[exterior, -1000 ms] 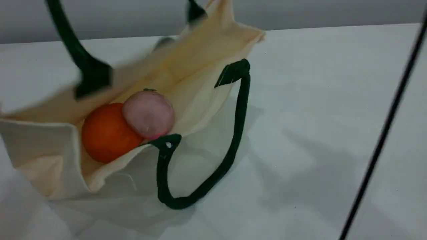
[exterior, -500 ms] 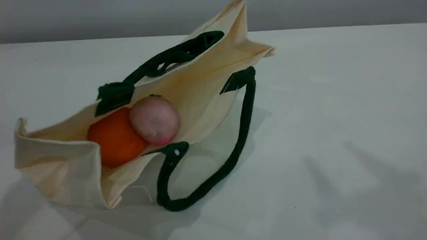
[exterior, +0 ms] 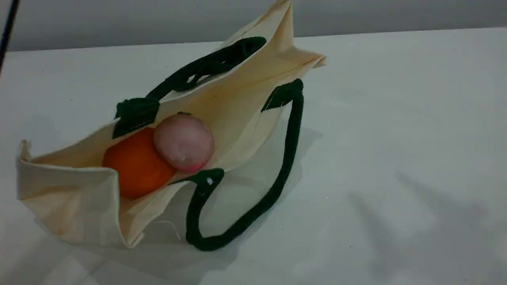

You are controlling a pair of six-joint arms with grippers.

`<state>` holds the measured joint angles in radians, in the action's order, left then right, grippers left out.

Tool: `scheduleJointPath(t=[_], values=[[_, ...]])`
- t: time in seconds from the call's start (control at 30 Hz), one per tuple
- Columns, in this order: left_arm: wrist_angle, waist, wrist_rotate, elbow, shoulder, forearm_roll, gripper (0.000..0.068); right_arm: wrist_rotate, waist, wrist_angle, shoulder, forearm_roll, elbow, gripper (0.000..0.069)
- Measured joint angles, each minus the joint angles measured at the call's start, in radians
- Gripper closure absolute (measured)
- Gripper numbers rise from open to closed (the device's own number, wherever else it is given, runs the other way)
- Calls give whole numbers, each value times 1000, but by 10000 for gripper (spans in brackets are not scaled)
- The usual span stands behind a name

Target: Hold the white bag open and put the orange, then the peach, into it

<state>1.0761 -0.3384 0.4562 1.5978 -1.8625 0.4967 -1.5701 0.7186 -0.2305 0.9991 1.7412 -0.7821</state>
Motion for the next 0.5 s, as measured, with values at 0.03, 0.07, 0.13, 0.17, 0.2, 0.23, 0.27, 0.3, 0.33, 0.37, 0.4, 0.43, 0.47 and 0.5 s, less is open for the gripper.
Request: scheduleJointPath(t=[0.03,0.07,0.13,0.17,0.2,0.23,0.27,0.3,0.33,0.37,0.4,0.43,0.47,0.5], values=[[0,-7,1,0,0,0,314,0,0,25,1,0,0,170],[0,-11,1,0,0,0,314,0,0,49,4,-1,-1,170],[0,-13,1,0,1,0,314,0,0,98,15,-1,-1,171],[0,-13,1,0,1,-2,314,0,0,129,24,-1,-1,174],[0,-13,1,0,1,-4,314,0,0,163,34,-1,-1,179],[0,-13,1,0,1,-4,314,0,0,201,44,-1,-1,183],[1,-13,1,0,1,-4,314,0,0,231,59,-1,-1,189],[1,-13,4,0,1,-4,314,7,0,280,77,-2,-1,195],[1,-13,6,0,1,-4,314,25,0,334,93,-3,-1,199],[0,-13,7,0,1,-5,314,46,0,383,113,-4,-1,203],[-5,-13,8,0,1,-5,314,75,0,443,132,-12,-1,206],[-13,-13,11,0,1,-5,314,109,-1,501,149,-24,-1,206],[-22,-13,12,0,1,-4,314,148,-1,558,160,-49,-1,207],[-33,-13,13,0,1,-4,314,186,-1,604,166,-81,-1,208]])
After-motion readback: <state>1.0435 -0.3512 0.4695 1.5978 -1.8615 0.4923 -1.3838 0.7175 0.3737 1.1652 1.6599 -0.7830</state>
